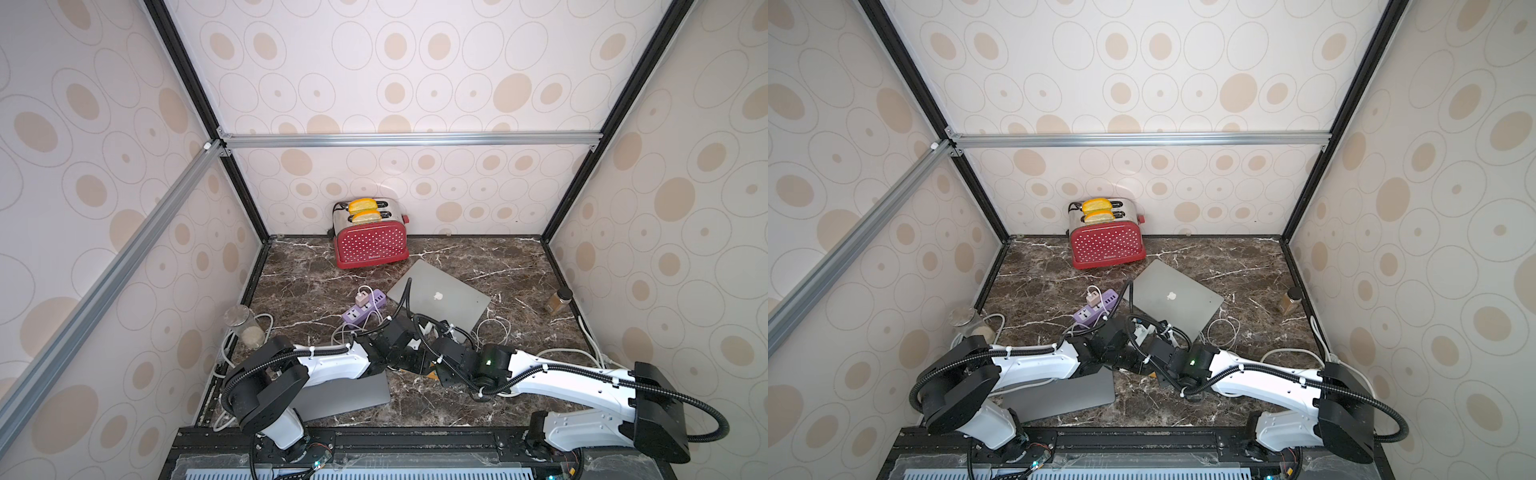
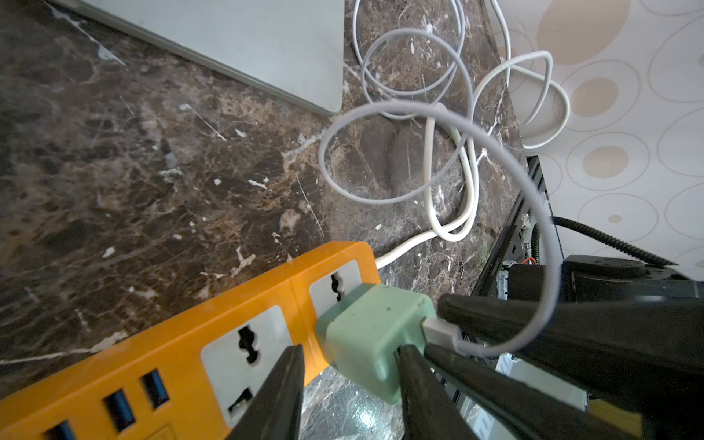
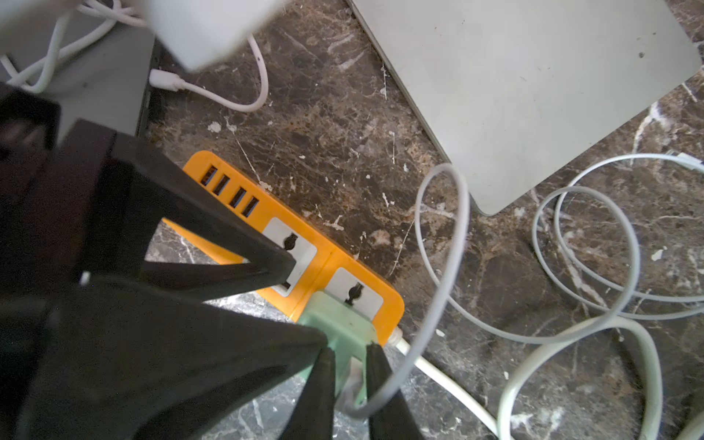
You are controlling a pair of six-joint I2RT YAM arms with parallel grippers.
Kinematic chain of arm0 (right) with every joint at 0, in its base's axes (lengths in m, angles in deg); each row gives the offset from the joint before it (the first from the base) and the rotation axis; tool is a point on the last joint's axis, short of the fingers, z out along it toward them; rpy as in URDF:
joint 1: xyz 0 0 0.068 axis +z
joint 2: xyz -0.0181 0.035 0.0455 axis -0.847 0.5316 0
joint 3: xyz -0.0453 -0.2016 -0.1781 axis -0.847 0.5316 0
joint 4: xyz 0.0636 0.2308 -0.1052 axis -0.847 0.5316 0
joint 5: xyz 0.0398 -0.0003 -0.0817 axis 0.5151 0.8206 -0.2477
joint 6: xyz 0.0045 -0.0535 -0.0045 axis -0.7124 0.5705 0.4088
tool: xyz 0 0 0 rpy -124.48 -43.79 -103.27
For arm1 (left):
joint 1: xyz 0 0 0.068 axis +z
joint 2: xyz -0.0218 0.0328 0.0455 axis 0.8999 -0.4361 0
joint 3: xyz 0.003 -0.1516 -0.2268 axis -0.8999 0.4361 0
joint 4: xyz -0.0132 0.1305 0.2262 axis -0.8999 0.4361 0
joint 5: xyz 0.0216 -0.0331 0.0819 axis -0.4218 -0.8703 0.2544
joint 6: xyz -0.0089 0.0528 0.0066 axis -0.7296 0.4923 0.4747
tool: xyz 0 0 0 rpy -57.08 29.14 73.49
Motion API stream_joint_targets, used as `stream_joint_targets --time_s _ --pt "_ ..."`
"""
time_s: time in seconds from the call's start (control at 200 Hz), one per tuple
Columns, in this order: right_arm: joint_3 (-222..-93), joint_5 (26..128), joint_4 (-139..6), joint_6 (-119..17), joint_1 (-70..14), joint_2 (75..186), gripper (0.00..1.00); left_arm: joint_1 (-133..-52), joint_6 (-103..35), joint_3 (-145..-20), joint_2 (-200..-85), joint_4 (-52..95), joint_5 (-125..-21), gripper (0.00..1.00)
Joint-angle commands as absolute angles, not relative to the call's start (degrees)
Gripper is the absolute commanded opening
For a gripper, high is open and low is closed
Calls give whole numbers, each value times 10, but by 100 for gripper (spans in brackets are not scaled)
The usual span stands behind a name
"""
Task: Unplug the laptop charger
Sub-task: Remove the charging cable from the plug.
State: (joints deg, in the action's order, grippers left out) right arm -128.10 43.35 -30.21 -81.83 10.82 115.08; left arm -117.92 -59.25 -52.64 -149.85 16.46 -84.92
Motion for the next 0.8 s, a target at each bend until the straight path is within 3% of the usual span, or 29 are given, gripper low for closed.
stream_joint_targets --time_s 0.0,0.24,0.796 --pt "-1278 432 -305 -836 113 1152 13 -1184 -597 -515 -1513 193 -834 43" --pt "-1280 428 -302 -837 113 1153 4 -1184 -604 -512 -1522 192 -827 43" --pt "-1293 412 -316 -840 114 1168 0 -1195 -621 -494 -1550 209 -823 43"
